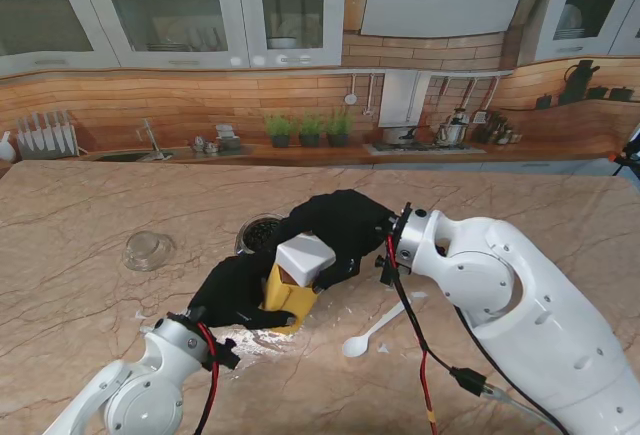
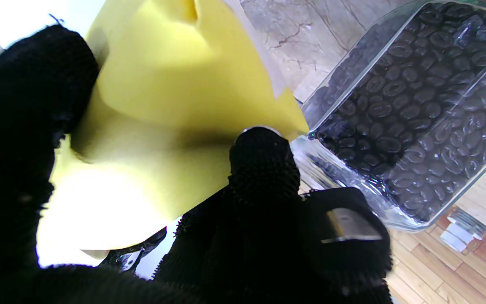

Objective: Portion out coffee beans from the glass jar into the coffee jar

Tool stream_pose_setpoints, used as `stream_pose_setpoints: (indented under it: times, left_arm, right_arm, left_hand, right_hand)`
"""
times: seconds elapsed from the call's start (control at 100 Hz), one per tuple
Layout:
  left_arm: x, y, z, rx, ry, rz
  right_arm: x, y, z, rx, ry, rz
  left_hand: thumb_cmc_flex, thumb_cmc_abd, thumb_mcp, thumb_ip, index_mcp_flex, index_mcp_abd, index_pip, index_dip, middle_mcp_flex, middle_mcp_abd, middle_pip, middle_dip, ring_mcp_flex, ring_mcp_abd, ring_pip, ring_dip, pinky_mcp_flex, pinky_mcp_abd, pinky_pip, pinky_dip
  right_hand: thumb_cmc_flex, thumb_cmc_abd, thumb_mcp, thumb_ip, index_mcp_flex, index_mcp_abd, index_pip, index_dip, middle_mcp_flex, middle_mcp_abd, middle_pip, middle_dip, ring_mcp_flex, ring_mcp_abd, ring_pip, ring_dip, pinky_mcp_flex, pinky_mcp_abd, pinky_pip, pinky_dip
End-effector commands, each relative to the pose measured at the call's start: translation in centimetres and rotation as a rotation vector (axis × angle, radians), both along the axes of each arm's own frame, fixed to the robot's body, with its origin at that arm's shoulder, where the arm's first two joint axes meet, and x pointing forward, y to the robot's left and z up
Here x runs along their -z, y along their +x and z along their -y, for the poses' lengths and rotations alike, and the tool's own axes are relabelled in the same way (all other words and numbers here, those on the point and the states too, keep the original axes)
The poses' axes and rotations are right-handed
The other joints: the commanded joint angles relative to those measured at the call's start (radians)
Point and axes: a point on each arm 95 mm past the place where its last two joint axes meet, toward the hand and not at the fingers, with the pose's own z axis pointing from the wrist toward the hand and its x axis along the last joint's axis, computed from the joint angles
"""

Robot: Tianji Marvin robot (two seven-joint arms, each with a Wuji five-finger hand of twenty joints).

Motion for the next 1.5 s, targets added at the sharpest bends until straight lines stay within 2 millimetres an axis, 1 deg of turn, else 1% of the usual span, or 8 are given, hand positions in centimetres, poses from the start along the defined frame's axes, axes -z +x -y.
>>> stream_pose_setpoints:
  times: [0.0,0.51,0.62,0.82,1.03,1.12,1.4,1.49]
  left_arm:
    - [-0.3,-0.2,0.2,-0.001,-0.016,0.002]
    - [0.0,-0.2,0.1,-0.007,-0.021,-0.004]
    - [0.0,-0.2,0.1,-0.007,-0.021,0.001]
    - [0.0,-0.1,0.0,-0.007,-0.023,0.006]
    - [0.1,0.0,-0.1,-0.007,-0.023,0.005]
    - [0.1,0.0,-0.1,-0.008,-0.024,0.006]
    - [0.0,0.0,-0.1,-0.002,-0.028,0.01]
    - [0.0,0.0,-0.1,-0.001,-0.03,0.012]
  right_arm:
    - [-0.1,-0.2,-0.1,-0.004,0.011,0.009]
    - [-1.6,-0.4,0.8,0.019,0.044,0.032]
    - [-2.0,-0.4,1.2,0.03,0.022,0.027]
    - [-3.0,0.3,1.7,0.041,-0.04,0.009]
    - [-3.2,0.9,1.4,0.027,-0.06,0.028]
    - [-3.1,1.0,1.2,0.022,-0.079,0.036]
    - [-2.6,1.4,0.7,0.011,-0.131,0.046]
    - [-2.4,1.5,0.7,0.01,-0.13,0.048]
  left_hand:
    - [0.169,0.154,0.429,0.21,0.091,-0.283,0.229,0.081,0.125,-0.125,0.138,0.039,-0.007,0.013,-0.018,0.0,0.014,-0.066,0.106,0.015]
    - [0.17,0.154,0.43,0.211,0.091,-0.28,0.228,0.08,0.125,-0.124,0.138,0.038,-0.007,0.014,-0.016,0.0,0.014,-0.068,0.106,0.016]
    - [0.169,0.153,0.43,0.211,0.092,-0.281,0.229,0.08,0.126,-0.125,0.139,0.039,-0.008,0.014,-0.016,0.0,0.014,-0.068,0.106,0.016]
    - [0.169,0.154,0.43,0.211,0.091,-0.281,0.228,0.08,0.124,-0.124,0.138,0.039,-0.008,0.013,-0.016,0.0,0.014,-0.068,0.106,0.017]
    - [0.169,0.154,0.429,0.211,0.091,-0.282,0.229,0.08,0.124,-0.124,0.138,0.039,-0.007,0.013,-0.016,0.0,0.014,-0.068,0.106,0.017]
    - [0.169,0.154,0.429,0.211,0.091,-0.281,0.228,0.08,0.126,-0.124,0.138,0.039,-0.007,0.013,-0.016,0.0,0.014,-0.068,0.106,0.017]
    - [0.168,0.154,0.43,0.213,0.092,-0.282,0.228,0.08,0.125,-0.125,0.138,0.039,-0.007,0.012,-0.016,-0.001,0.014,-0.068,0.106,0.017]
    - [0.167,0.154,0.429,0.213,0.092,-0.282,0.228,0.08,0.125,-0.124,0.138,0.039,-0.008,0.013,-0.016,-0.001,0.014,-0.068,0.106,0.017]
  right_hand:
    - [-0.029,0.016,0.03,0.027,-0.015,-0.003,0.007,0.019,-0.012,-0.026,-0.01,-0.001,0.001,0.01,-0.002,0.01,-0.006,-0.007,0.017,0.018]
    - [-0.135,0.048,0.024,0.018,-0.135,-0.048,-0.077,-0.008,-0.116,0.011,-0.09,-0.068,-0.034,0.043,-0.013,0.009,-0.045,0.028,0.015,0.02]
    - [-0.161,0.059,0.024,0.014,-0.142,-0.023,-0.092,-0.013,-0.129,0.015,-0.097,-0.071,-0.041,0.046,-0.01,0.013,-0.056,0.036,0.02,0.027]
    - [-0.19,0.055,0.037,0.007,-0.153,0.013,-0.136,-0.012,-0.219,-0.035,0.022,0.126,-0.09,0.047,0.048,0.09,-0.122,0.071,0.026,0.086]
    - [-0.131,0.076,0.012,0.018,-0.078,0.024,-0.085,0.018,-0.163,-0.081,0.09,0.241,-0.073,0.02,0.108,0.112,-0.119,0.074,0.042,0.103]
    - [-0.085,0.078,0.0,0.027,-0.022,0.018,-0.054,0.031,-0.119,-0.088,0.099,0.253,-0.045,0.006,0.126,0.111,-0.104,0.071,0.054,0.104]
    - [-0.02,0.091,-0.012,0.038,-0.014,0.025,-0.061,0.016,-0.089,-0.08,0.103,0.259,-0.021,-0.015,0.147,0.123,-0.091,0.065,0.066,0.099]
    - [0.033,0.109,-0.027,0.047,0.022,-0.024,-0.013,0.032,-0.049,-0.11,0.114,0.262,0.001,-0.021,0.146,0.119,-0.078,0.059,0.071,0.093]
